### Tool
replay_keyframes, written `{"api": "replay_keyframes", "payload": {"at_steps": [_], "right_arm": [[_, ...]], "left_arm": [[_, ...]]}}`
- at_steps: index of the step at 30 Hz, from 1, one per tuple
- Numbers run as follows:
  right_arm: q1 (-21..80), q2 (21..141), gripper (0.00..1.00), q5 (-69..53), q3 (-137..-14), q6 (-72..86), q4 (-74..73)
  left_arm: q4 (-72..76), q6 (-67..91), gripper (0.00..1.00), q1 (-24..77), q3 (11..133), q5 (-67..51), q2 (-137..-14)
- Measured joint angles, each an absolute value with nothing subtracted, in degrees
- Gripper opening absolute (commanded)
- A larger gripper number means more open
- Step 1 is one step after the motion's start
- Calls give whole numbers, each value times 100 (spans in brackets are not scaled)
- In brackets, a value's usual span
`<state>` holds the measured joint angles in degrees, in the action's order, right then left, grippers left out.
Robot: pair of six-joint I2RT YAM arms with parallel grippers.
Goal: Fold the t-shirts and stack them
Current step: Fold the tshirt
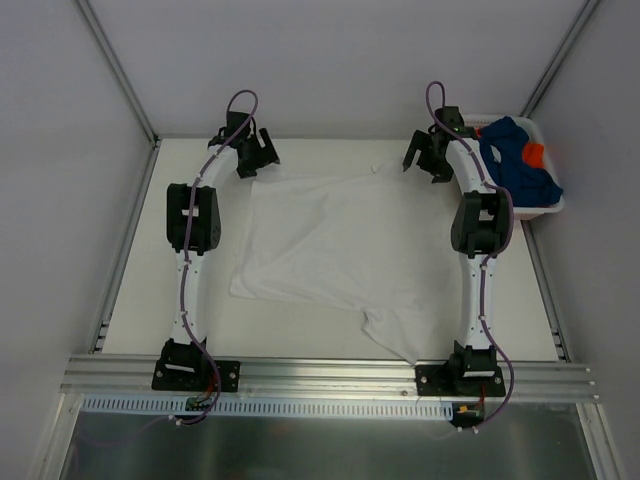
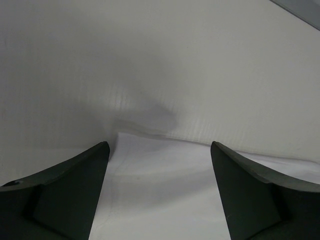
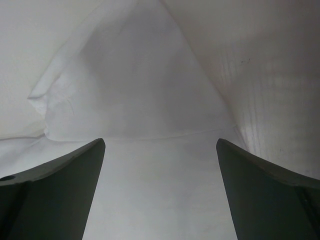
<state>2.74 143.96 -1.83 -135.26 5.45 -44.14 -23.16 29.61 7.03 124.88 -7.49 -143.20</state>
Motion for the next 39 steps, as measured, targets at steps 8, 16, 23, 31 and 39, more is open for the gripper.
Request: {"api": "replay_keyframes", "payload": {"at_steps": [8, 16, 23, 31, 39], "right_arm": [[276, 14396, 97, -224, -13531, 760, -4335], [408, 13782, 98, -486, -12691, 386, -4005], [768, 12820, 7, -587, -12602, 123, -4364], [1369, 11334, 1, -648, -10881, 126, -5468], [1999, 10259, 0, -766, -8888, 298, -6090]], "left_arm": [[-2333, 3076, 67, 703, 12488, -698, -14370], [-2381, 2606, 98, 860, 12604, 196, -14005], [-2445, 2373, 5, 1063, 11911, 836, -12693], [-3485, 2888, 0, 1820, 10438, 788, -11004], [-4521, 3347, 0, 2178, 9177, 3, -10932]]}}
